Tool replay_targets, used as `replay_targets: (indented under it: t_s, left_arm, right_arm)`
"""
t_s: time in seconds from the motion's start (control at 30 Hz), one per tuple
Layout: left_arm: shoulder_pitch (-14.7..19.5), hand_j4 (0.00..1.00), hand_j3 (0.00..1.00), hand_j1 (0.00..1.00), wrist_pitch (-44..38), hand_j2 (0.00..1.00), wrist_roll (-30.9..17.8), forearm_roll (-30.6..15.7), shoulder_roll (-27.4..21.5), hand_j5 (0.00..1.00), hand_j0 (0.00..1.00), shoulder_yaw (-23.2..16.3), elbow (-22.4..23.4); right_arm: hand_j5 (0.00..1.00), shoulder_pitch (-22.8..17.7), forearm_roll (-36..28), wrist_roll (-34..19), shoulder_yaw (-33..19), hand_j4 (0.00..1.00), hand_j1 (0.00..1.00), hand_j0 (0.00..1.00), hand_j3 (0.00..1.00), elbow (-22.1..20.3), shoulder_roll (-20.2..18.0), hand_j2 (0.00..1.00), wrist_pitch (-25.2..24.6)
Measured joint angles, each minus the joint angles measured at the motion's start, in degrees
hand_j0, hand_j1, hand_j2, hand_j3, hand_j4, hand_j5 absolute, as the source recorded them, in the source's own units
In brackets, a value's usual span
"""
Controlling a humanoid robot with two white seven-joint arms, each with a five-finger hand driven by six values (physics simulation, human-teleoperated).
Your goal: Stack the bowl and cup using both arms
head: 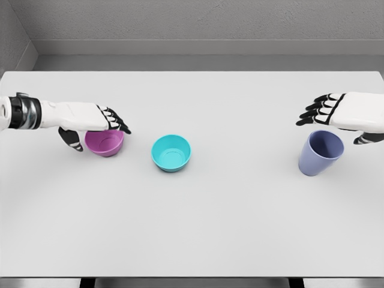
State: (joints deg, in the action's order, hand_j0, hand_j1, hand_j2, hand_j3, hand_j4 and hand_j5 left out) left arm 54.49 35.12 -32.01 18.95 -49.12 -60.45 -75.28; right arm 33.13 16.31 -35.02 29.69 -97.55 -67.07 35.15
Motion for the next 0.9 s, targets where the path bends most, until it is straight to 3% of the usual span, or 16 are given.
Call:
replay_targets:
  t_s: [0.9]
  left_arm:
    - [-0.4,1.0,1.0,1.0,0.0,1.0,0.0,0.4,1.5,1.0,1.0,-0.1,1.7]
  right_arm:
    - [1.0,-0.9,0.0,0.0,1.6,1.0,1.0,1.0,1.0,-0.4,-0.9,1.0,0.0]
